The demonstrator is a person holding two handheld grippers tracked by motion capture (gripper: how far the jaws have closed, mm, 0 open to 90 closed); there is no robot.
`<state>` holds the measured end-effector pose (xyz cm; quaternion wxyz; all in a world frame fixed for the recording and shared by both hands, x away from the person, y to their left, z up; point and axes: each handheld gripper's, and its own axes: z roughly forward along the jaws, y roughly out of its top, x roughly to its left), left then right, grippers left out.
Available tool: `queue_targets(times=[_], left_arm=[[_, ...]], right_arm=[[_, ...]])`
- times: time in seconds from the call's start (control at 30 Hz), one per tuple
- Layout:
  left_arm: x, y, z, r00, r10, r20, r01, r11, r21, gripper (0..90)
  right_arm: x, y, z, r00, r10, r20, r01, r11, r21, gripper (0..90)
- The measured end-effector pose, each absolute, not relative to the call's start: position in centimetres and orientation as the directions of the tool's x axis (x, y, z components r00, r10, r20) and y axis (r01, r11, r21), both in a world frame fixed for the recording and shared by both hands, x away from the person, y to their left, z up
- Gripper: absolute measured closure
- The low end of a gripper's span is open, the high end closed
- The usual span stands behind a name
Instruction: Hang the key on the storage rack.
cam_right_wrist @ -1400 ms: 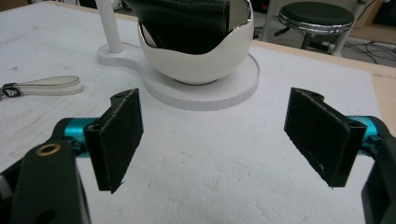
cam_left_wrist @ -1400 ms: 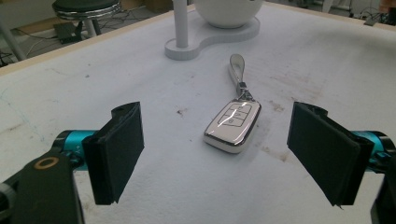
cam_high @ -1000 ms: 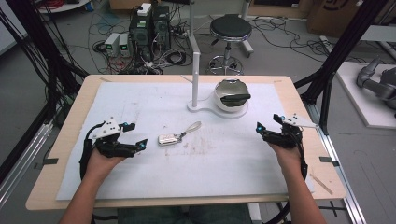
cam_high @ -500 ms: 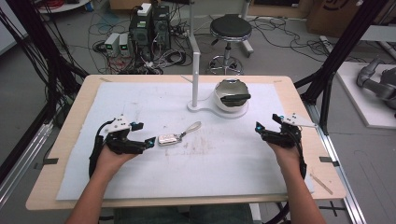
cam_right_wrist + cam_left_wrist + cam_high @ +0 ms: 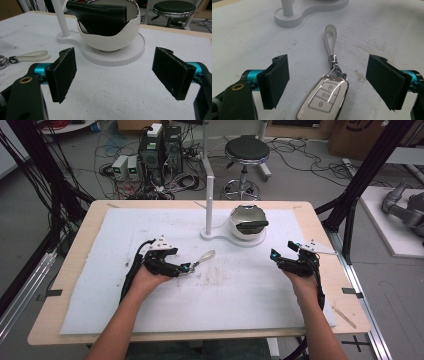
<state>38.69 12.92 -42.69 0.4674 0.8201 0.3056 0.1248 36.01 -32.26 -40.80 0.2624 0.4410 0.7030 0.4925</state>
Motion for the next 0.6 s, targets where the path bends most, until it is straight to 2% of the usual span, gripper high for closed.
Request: queue_targets(times=[0.27, 0.5, 0.6], left_arm=[[40.0, 10.5, -43.5, 0.793, 0.603, -0.086, 0.404, -0.415, 0.815, 18.9], [40.9, 8.8, -44.4, 0.786, 0.616, -0.052, 0.423, -0.475, 0.772, 19.2], [41.0, 8.3, -44.7, 0.78, 0.625, -0.028, 0.438, -0.513, 0.739, 25.6]], right_arm=[[36.0, -32.4, -40.8, -0.471, 0.879, 0.072, 0.366, 0.12, 0.923, 20.0], [36.1, -32.4, -40.9, -0.476, 0.876, 0.076, 0.368, 0.12, 0.922, 19.9], [36.2, -32.4, -41.0, -0.475, 0.877, 0.07, 0.372, 0.128, 0.919, 20.0]])
